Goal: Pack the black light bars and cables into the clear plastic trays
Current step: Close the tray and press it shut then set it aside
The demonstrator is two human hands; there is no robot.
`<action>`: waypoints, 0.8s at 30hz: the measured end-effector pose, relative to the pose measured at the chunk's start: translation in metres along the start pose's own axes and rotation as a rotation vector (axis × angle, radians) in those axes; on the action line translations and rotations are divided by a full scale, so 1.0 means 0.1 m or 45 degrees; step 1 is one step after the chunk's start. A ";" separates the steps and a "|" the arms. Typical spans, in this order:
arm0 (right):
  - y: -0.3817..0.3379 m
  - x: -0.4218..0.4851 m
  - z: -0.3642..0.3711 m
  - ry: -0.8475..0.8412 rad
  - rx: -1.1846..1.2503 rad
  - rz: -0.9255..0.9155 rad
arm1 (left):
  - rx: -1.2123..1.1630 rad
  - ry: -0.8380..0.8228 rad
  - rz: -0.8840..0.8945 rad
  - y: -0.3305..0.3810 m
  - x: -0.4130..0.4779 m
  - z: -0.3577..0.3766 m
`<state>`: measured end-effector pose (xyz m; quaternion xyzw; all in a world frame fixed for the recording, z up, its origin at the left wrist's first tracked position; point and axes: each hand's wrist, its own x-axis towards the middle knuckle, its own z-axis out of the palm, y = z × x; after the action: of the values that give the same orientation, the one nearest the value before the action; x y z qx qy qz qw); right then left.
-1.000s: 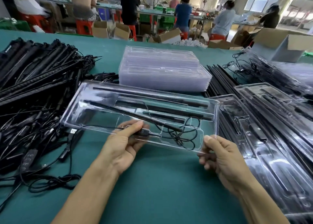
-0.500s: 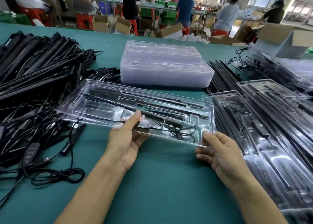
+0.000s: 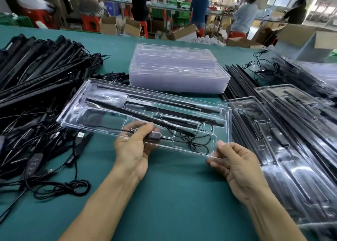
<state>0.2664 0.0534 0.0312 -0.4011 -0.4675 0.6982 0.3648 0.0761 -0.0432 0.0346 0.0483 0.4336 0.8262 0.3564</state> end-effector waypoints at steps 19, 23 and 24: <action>0.00 -0.18 0.33 0.112 0.777 0.223 | -0.024 0.213 -0.244 -0.30 -0.20 0.34; 0.13 -0.24 0.61 0.009 0.649 0.297 | -0.046 0.210 -0.291 -0.46 -0.33 0.51; 0.15 -0.23 0.66 0.032 0.606 0.278 | -0.045 0.200 -0.295 -0.48 -0.34 0.54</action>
<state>0.2146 0.0050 0.0377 -0.3607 -0.2396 0.8186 0.3773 0.1485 -0.0103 0.0394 -0.0730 0.4483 0.7883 0.4151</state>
